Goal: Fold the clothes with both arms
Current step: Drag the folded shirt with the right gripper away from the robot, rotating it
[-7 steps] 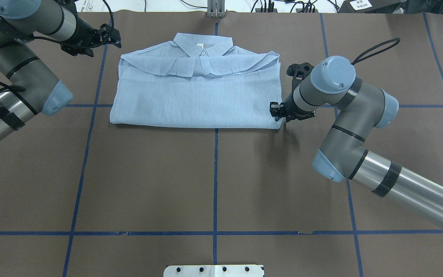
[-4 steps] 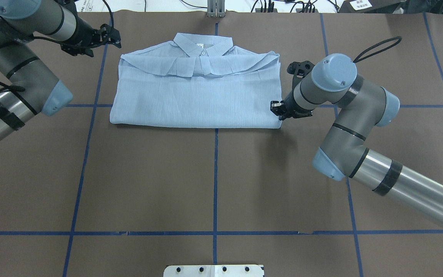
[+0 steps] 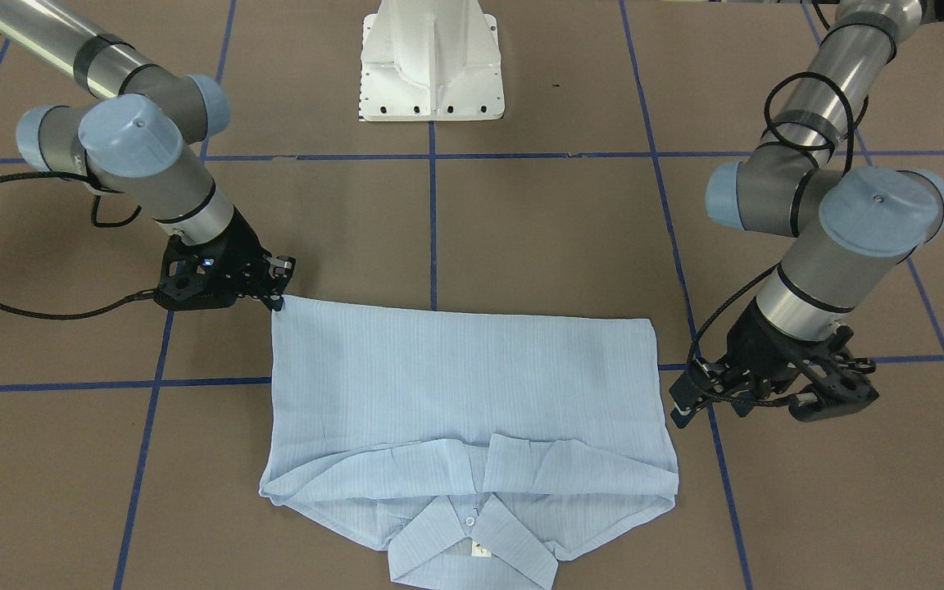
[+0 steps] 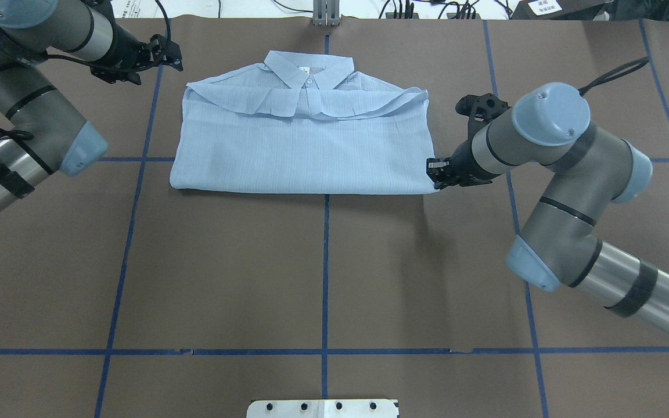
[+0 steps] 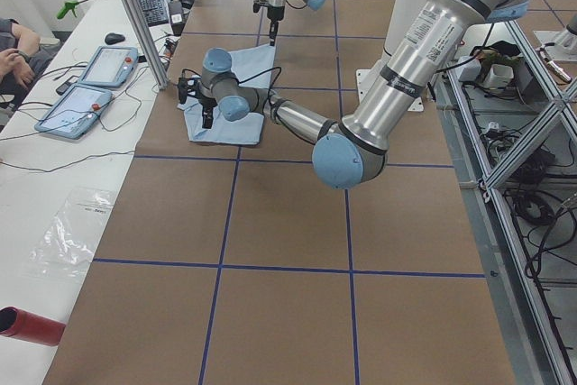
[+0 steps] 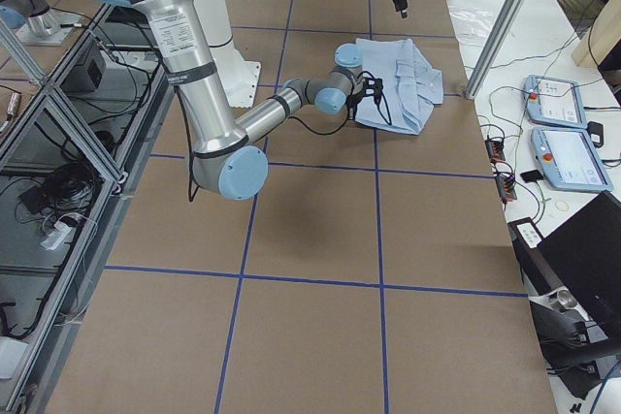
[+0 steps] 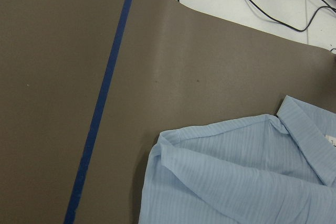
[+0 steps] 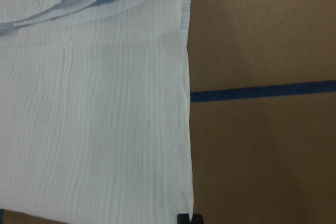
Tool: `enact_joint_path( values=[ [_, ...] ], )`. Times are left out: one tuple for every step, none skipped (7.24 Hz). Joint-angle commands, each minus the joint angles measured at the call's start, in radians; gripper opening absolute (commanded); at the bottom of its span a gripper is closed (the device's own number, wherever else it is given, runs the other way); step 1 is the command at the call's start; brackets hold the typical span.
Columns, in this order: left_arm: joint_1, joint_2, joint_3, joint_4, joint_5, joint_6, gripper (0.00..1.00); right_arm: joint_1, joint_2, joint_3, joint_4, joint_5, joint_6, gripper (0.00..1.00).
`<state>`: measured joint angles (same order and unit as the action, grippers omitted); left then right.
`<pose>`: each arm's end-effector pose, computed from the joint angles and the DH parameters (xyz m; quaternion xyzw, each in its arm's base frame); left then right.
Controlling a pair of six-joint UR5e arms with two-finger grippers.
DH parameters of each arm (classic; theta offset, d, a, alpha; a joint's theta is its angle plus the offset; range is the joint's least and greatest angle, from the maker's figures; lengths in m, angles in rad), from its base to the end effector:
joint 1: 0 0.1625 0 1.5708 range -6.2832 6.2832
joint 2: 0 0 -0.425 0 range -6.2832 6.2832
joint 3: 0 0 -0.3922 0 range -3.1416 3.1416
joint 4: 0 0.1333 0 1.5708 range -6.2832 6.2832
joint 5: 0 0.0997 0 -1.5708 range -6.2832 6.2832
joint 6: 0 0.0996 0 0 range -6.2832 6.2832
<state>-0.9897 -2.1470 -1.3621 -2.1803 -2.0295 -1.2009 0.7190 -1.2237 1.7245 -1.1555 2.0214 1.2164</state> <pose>0.3247 -0.6569 0.3453 0.1312 0.4816 -0.1606 0.8515 -0.4076 -0.4763 0.3494 0.0482 -0.4729 0.0613 0.8777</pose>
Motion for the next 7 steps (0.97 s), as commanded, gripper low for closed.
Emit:
enact_joint_path(
  values=[
    [-0.001, 0.015, -0.057, 0.037, 0.000, -0.009, 0.98, -0.012, -0.199, 0.177, 0.000, 0.017, -0.001, 0.00],
    [0.000, 0.031, -0.089, 0.045, 0.000, -0.041, 0.98, -0.029, -0.286, 0.246, 0.000, 0.016, -0.005, 0.00],
    [0.006, 0.041, -0.113, 0.045, 0.000, -0.066, 0.98, -0.052, -0.386, 0.330, 0.000, 0.031, -0.002, 0.00],
    [0.012, 0.041, -0.127, 0.045, 0.002, -0.084, 0.98, -0.125, -0.461, 0.404, 0.002, 0.048, 0.000, 0.00],
    [0.016, 0.042, -0.135, 0.045, 0.002, -0.085, 0.98, -0.226, -0.511, 0.464, 0.000, 0.048, 0.005, 0.00],
    [0.017, 0.053, -0.141, 0.045, 0.002, -0.085, 0.98, -0.354, -0.537, 0.518, 0.000, 0.046, 0.058, 0.00],
    [0.017, 0.055, -0.147, 0.045, 0.002, -0.085, 0.98, -0.468, -0.539, 0.544, 0.000, 0.037, 0.139, 0.00]
  ],
)
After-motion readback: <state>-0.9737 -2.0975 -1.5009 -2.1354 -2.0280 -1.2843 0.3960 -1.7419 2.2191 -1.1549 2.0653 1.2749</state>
